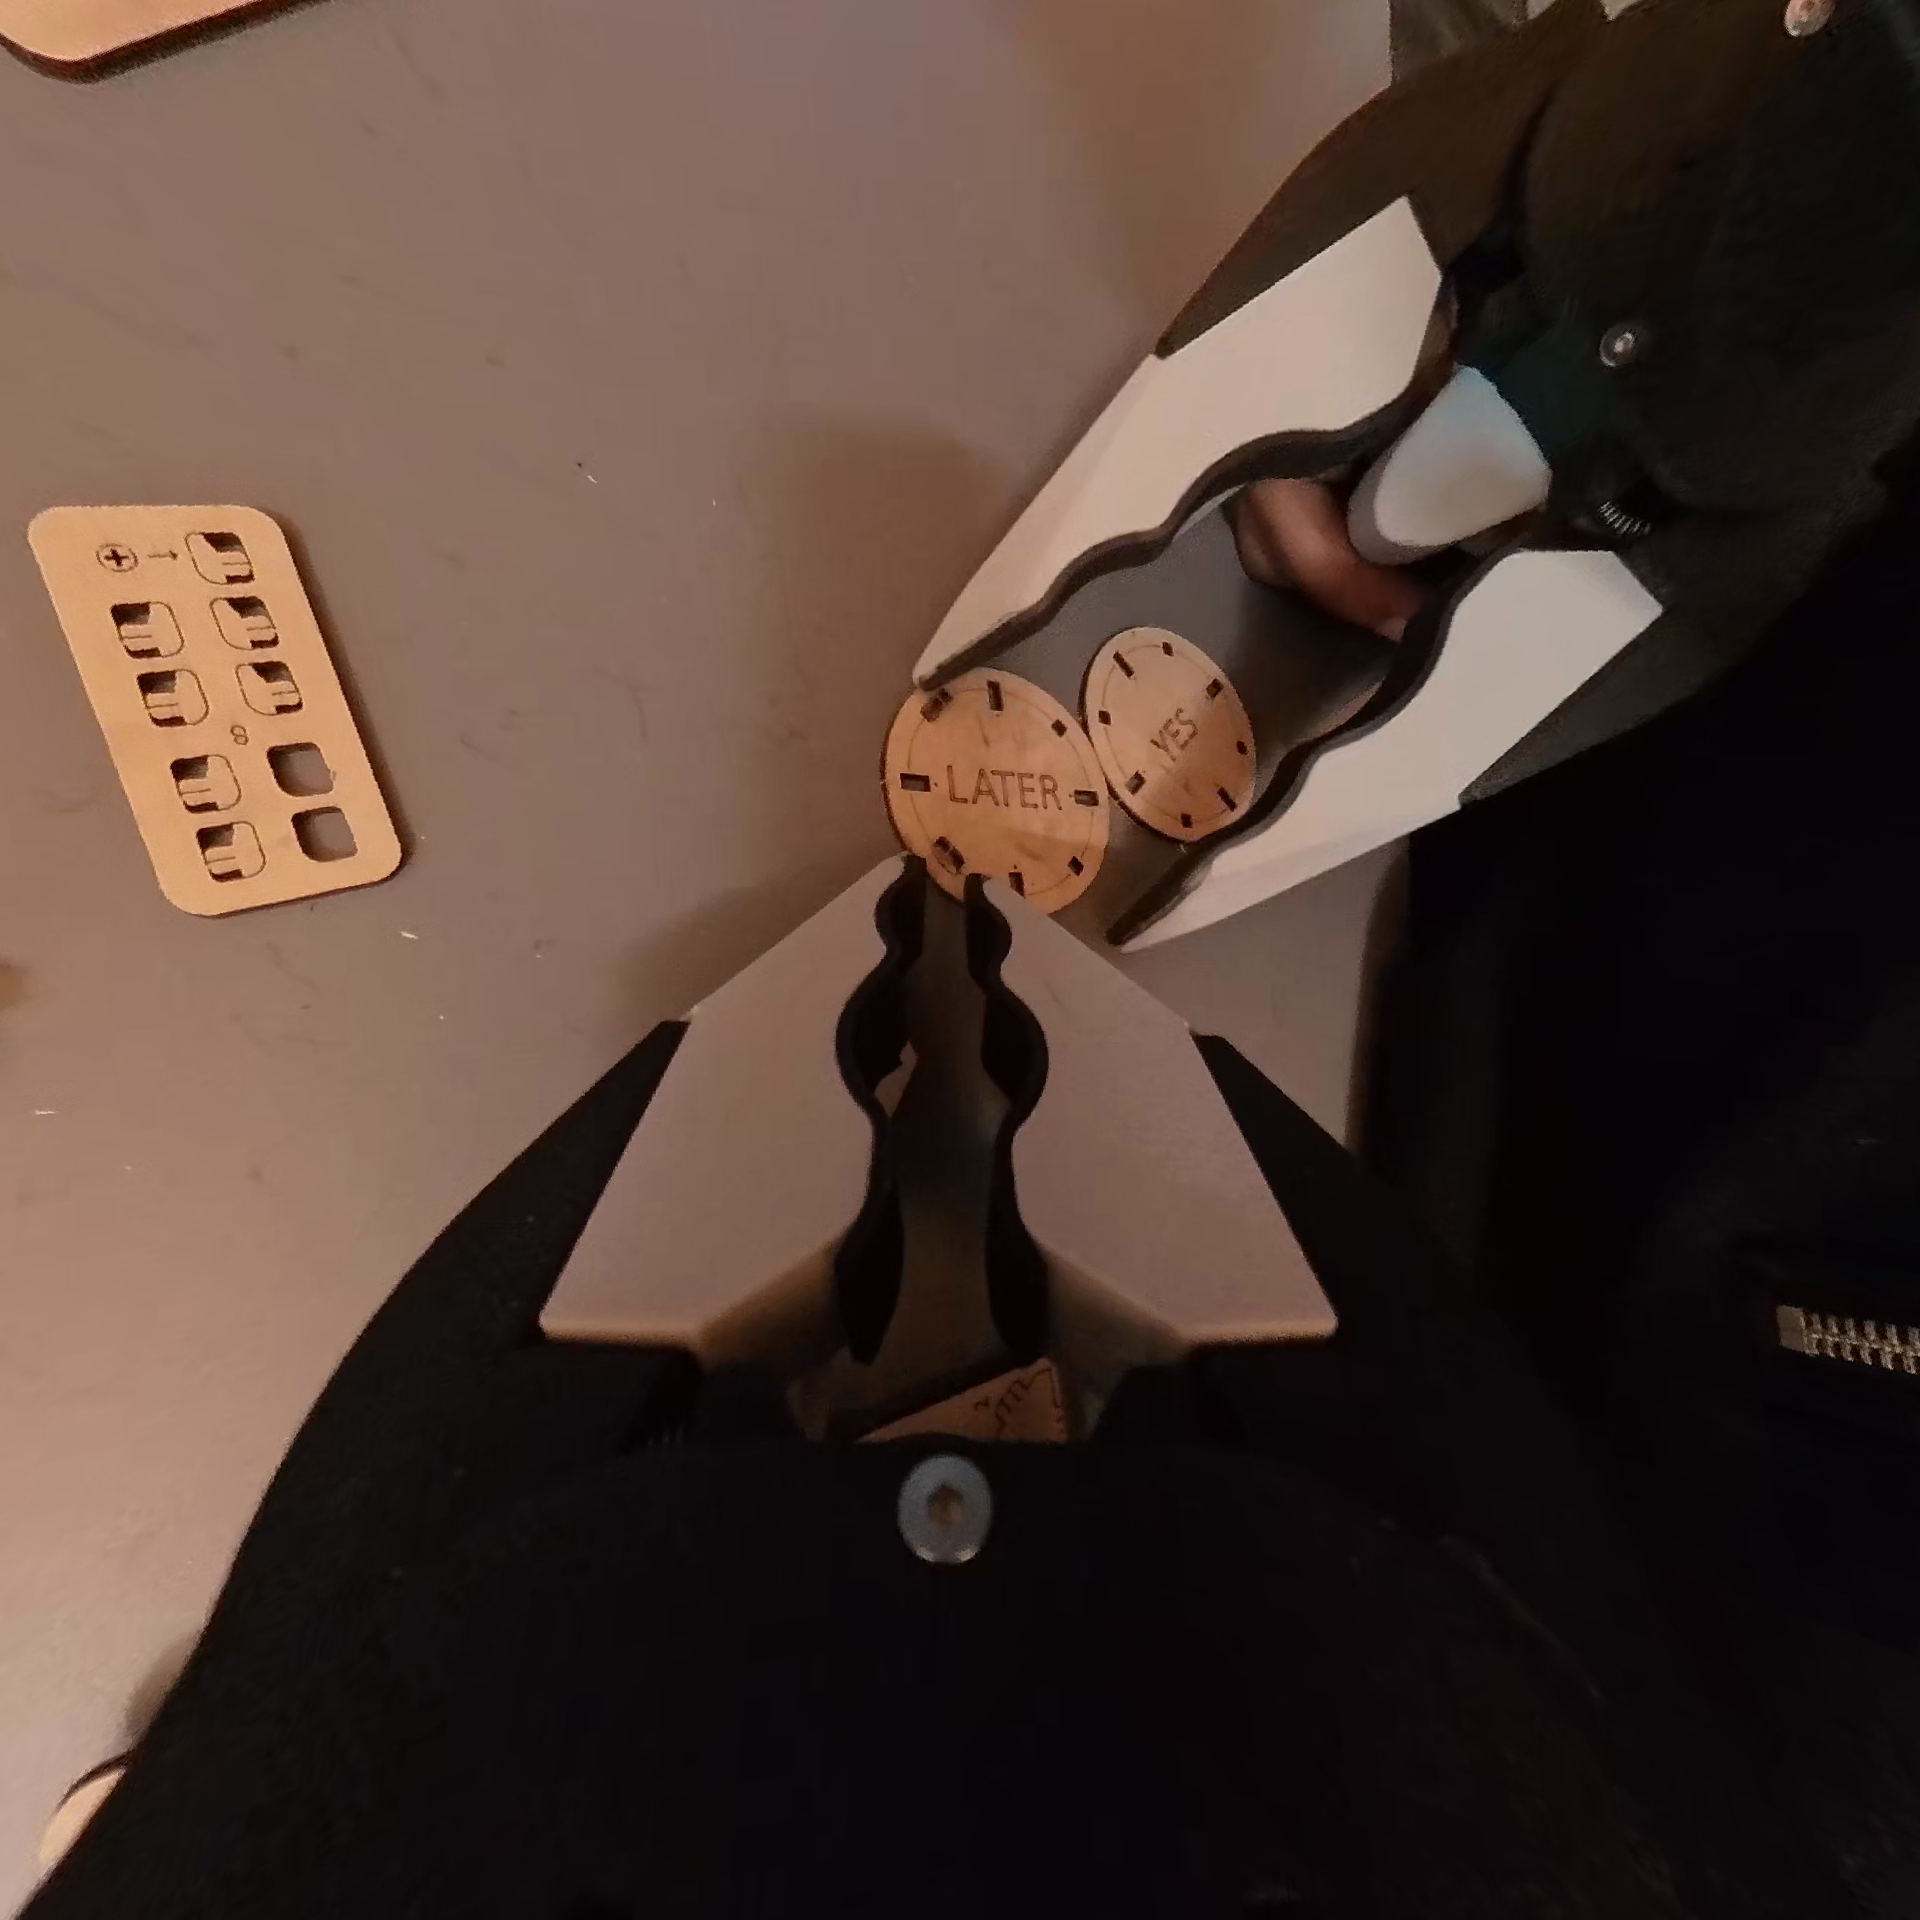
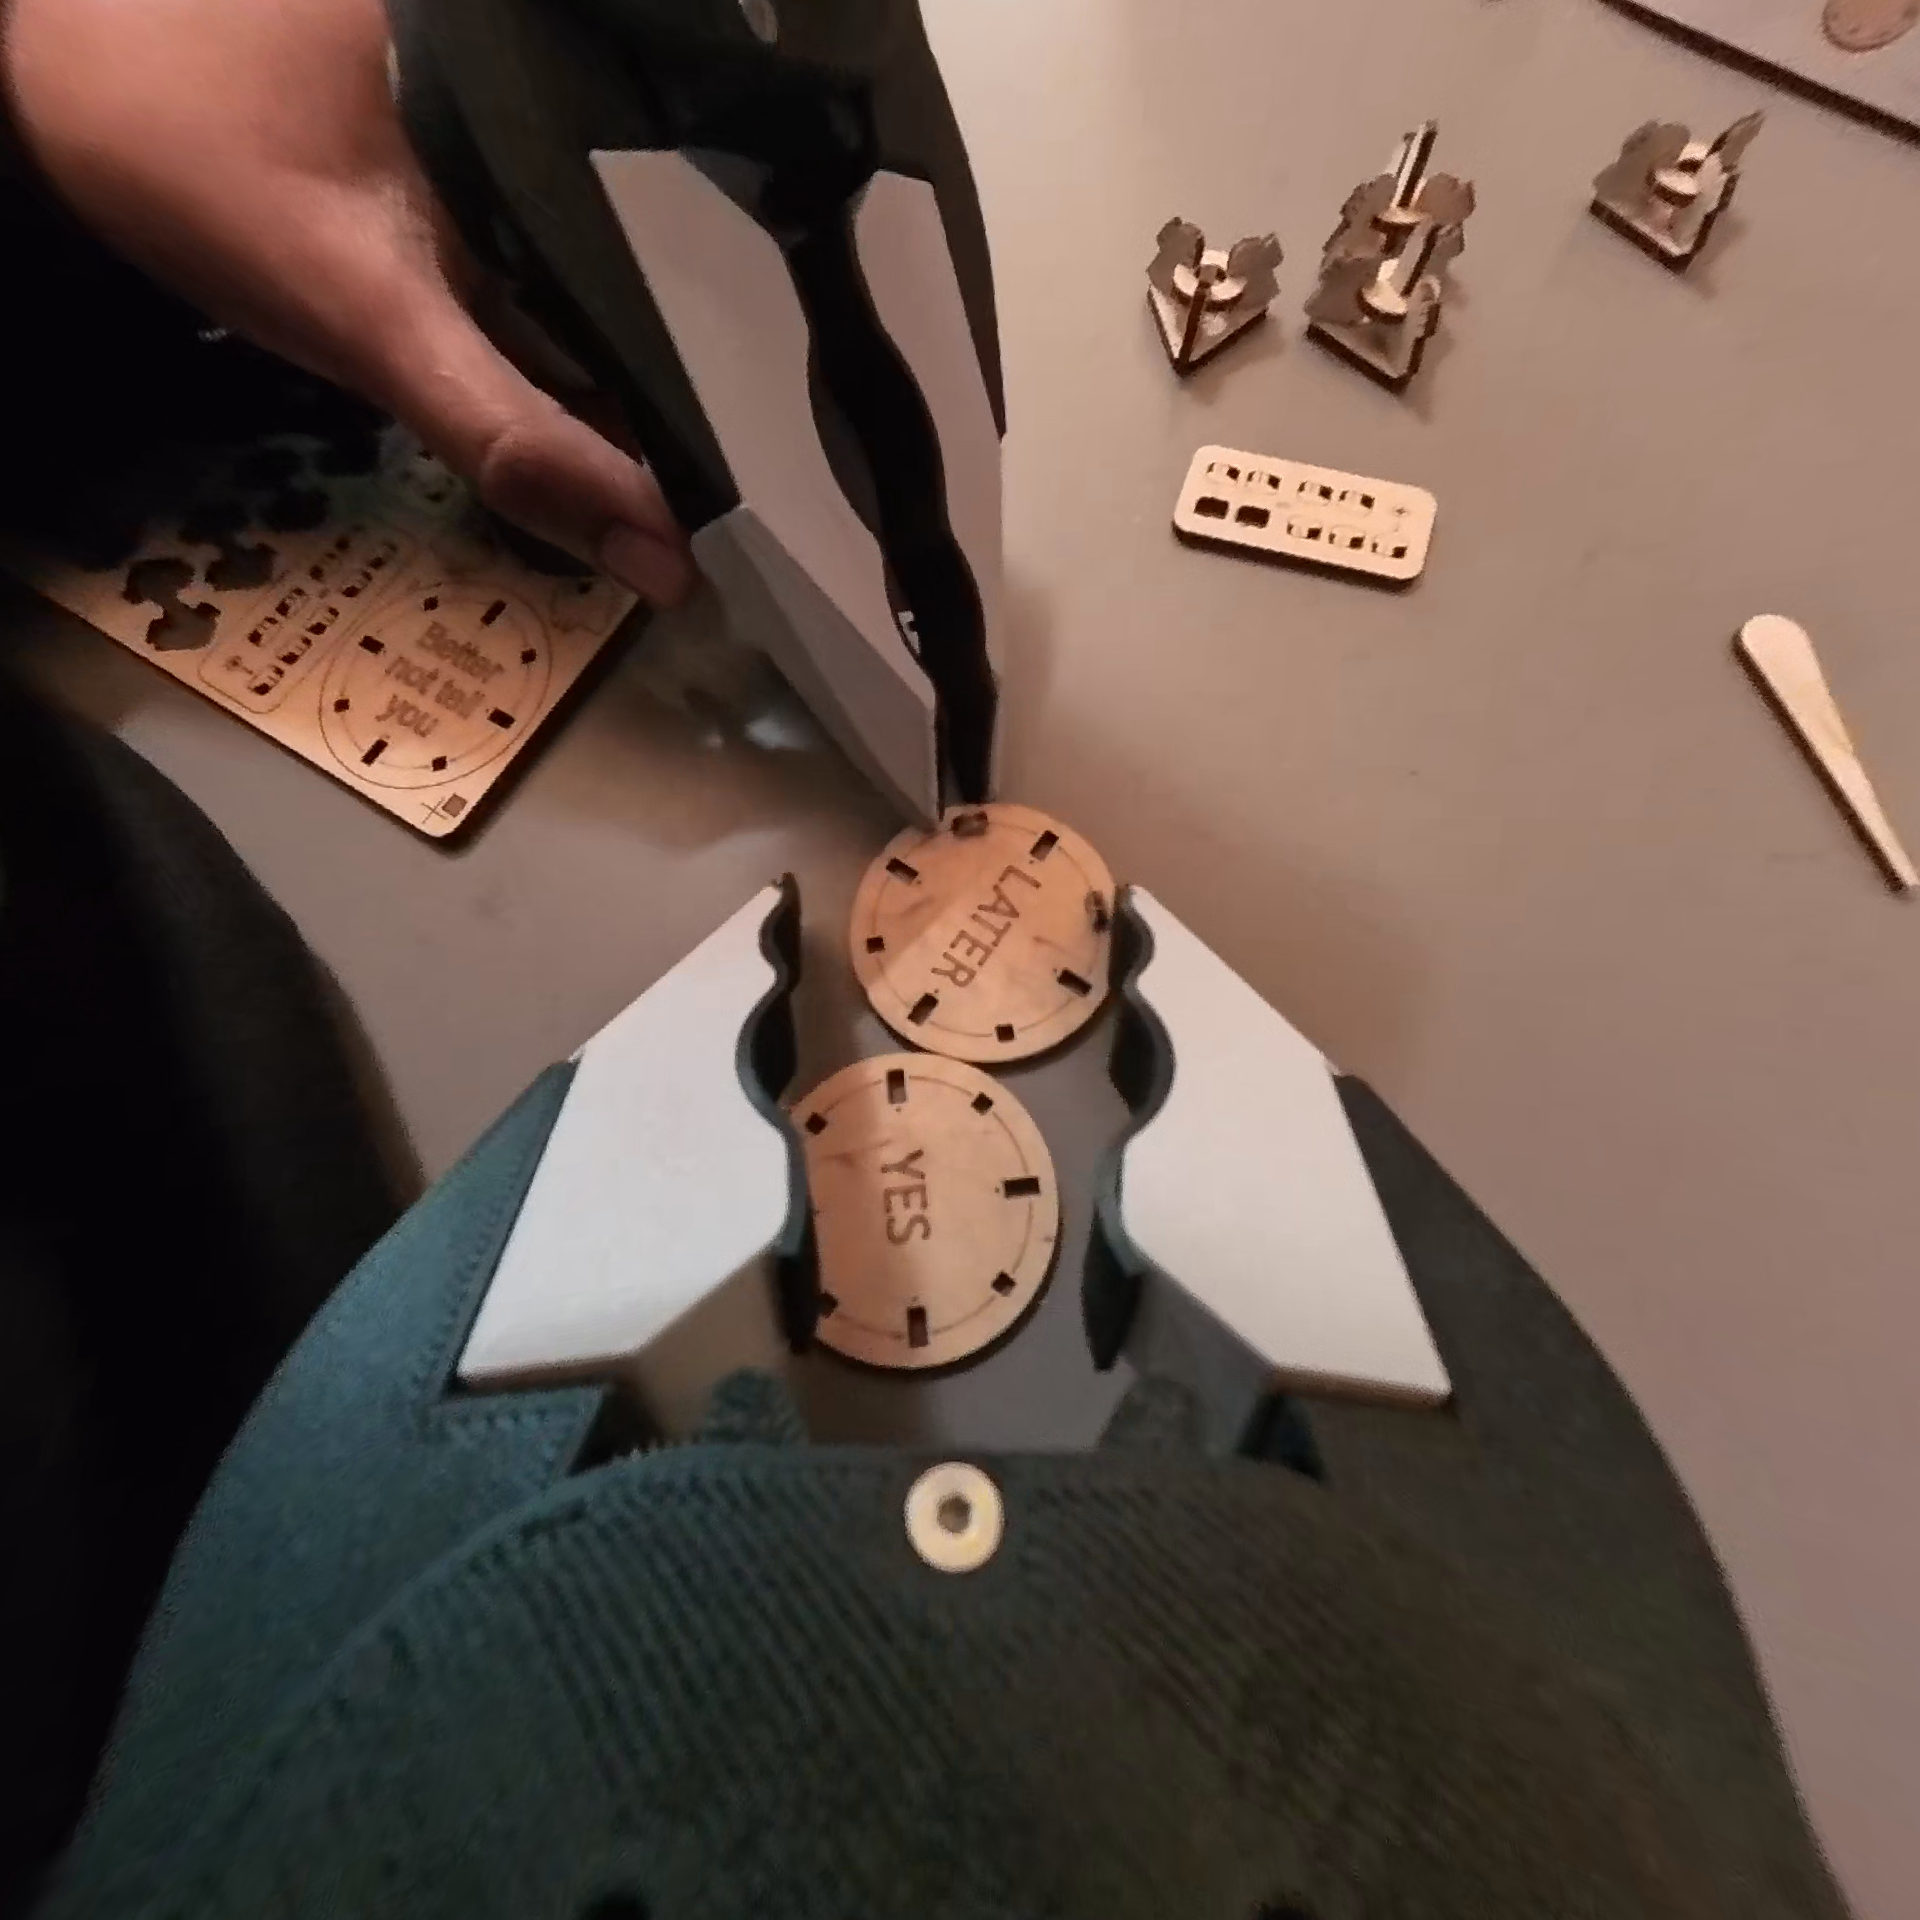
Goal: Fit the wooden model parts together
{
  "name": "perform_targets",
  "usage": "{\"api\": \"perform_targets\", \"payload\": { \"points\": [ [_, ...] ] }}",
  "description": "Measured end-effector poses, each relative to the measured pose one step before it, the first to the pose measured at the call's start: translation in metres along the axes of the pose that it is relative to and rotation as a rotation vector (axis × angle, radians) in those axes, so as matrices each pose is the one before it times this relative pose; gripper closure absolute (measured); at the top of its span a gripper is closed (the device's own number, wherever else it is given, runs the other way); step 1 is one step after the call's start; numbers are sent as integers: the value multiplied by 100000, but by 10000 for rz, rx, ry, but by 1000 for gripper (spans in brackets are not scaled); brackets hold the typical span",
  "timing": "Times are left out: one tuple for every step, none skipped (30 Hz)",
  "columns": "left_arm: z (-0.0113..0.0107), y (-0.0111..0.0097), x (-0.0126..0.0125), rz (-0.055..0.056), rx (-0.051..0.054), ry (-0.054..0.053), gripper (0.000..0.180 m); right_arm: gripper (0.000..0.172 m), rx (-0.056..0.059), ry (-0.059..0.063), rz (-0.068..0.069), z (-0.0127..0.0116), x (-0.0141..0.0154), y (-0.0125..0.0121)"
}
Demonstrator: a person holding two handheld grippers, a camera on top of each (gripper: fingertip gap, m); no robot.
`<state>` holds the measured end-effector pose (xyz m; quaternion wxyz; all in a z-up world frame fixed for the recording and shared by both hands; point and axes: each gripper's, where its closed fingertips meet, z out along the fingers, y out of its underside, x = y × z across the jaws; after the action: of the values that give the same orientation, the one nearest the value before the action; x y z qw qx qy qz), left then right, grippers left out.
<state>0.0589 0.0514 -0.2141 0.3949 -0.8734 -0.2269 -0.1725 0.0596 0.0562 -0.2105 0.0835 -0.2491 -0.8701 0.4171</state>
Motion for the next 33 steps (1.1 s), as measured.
{"api": "perform_targets", "payload": {
  "points": [
    [-1,-4,-2,-11,4,10,174,112,-53,20,-83,45,-32,66],
    [-2,-2,10,-15,2,17,174,113,-55,105,-162,48,26,70],
    [4,-3,-4,-17,4,16,174,118,-68,212,-245,20,168,107],
    [1,0,3,-13,5,7,174,121,-65,234,-272,11,195,123],
    [-1,-5,-6,-2,0,0,174,122,-1,60,-123,-2,1,7],
    [-6,3,-2,0,2,0,174,121,-1,-16,24,2,5,2],
    [8,-6,11,-4,0,4,174,121,-6,-34,46,8,4,3],
    [8,2,-3,-7,3,-2,174,121,-4,-17,19,13,2,7],
    [-5,0,8,1,0,-3,174,121,-2,7,-30,0,-9,-13],
    [6,-2,-3,-8,2,3,174,122,3,22,-31,-5,-1,-1],
    [-3,-9,-6,-17,4,10,174,122,3,20,-23,-7,0,-12],
    [5,1,3,-22,4,12,175,122,8,28,-32,-12,-1,-13],
    [12,-3,-11,-17,3,3,175,122,12,50,-57,-5,21,-25],
    [9,-7,-20,-10,5,-10,175,123,19,60,-116,-17,1,-40],
    [12,-8,4,8,1,-12,175,123,24,59,-135,-14,-18,-40],
    [-5,7,-2,10,-2,-11,175,124,12,24,-69,3,-20,-24],
    [5,-11,2,4,3,-8,175,124,-6,-33,35,8,-9,4],
    [2,4,-3,6,1,-6,175,124,-9,-59,78,20,13,18],
    [-5,-1,6,3,0,-4,175,124,-5,-32,38,8,-10,3],
    [0,-8,-7,-3,2,0,175,124,-1,-10,8,7,2,10],
    [7,-4,4,-9,3,8,175,124,-1,-12,21,1,-9,2],
    [4,-3,-7,-16,3,14,175,124,-7,-24,69,9,7,18],
    [-3,0,3,-14,1,12,175,124,-8,-31,99,7,7,9],
    [0,-8,3,-10,2,3,175,124,4,-33,78,-6,12,9],
    [2,-5,-10,-3,4,-9,175,124,4,-33,48,5,1,-4],
    [7,-7,-6,8,4,-18,175,124,3,-26,33,-4,4,4],
    [0,-11,3,5,3,-16,175,124,1,-14,22,4,9,-2],
    [5,-3,6,4,2,-11,175,124,2,-26,44,-5,-4,5],
    [4,-1,2,-1,4,-5,175,124,7,-41,69,-5,8,2],
    [2,-4,-1,-7,3,-4,175,125,5,-32,51,-15,10,-3],
    [10,-2,2,1,1,-6,175,125,2,-20,30,8,9,6],
    [-3,-5,1,0,3,-9,175,125,-2,-3,8,-4,4,5],
    [3,-6,-1,6,0,-9,175,125,-2,1,-2,5,-2,-2]
  ]
}}
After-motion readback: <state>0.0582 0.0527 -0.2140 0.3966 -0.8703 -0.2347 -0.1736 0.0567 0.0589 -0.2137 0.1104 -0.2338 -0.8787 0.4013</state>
